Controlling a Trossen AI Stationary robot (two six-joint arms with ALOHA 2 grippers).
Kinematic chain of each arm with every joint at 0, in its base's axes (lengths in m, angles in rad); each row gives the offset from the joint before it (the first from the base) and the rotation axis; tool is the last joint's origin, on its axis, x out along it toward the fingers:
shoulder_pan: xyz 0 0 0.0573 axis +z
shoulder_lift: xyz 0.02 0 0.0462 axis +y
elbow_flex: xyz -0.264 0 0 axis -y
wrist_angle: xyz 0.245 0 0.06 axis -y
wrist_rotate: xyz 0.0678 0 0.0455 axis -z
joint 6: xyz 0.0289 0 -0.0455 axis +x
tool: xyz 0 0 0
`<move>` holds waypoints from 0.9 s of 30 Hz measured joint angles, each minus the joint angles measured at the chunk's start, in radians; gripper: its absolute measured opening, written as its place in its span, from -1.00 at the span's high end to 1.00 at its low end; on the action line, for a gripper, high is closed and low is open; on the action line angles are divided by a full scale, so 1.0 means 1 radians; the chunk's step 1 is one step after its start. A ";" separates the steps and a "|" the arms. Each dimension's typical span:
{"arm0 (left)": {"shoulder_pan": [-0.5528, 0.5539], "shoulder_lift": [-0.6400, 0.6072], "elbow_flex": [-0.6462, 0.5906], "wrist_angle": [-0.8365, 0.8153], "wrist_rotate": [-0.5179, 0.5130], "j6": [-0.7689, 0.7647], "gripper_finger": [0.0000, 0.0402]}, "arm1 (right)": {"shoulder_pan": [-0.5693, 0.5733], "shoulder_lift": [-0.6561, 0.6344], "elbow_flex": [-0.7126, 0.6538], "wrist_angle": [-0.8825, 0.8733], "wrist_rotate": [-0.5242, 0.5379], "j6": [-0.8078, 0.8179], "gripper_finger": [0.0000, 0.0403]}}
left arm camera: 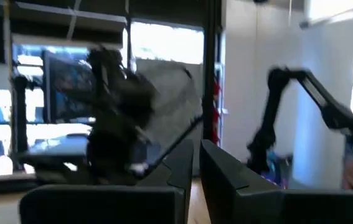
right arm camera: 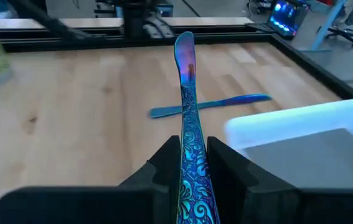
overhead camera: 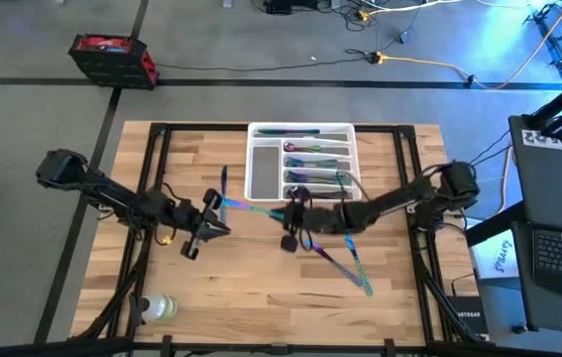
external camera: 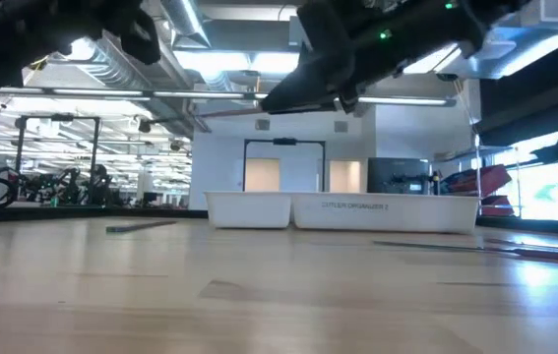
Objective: Sort silverware
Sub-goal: Put the blue table knife into the tray organizer
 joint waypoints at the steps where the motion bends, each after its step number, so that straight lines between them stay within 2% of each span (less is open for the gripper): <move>1: -0.001 0.000 0.000 -0.027 0.002 0.002 0.92 | -0.027 -0.019 0.000 -0.029 -0.033 -0.011 0.76; 7: 0.005 0.000 0.000 -0.135 -0.010 0.088 0.92 | -0.239 -0.113 0.000 -0.166 -0.272 -0.131 0.76; 14: 0.076 0.000 0.000 -0.359 -0.111 0.132 0.92 | -0.567 -0.131 0.002 -0.160 -0.612 -0.332 0.76; 22: 0.200 0.003 0.000 -0.439 -0.210 0.051 0.92 | -0.949 -0.131 0.002 -0.162 -0.942 -0.549 0.77; 27: 0.257 0.003 0.000 -0.442 -0.265 -0.006 0.92 | -1.107 -0.079 0.040 -0.167 -1.076 -0.610 0.77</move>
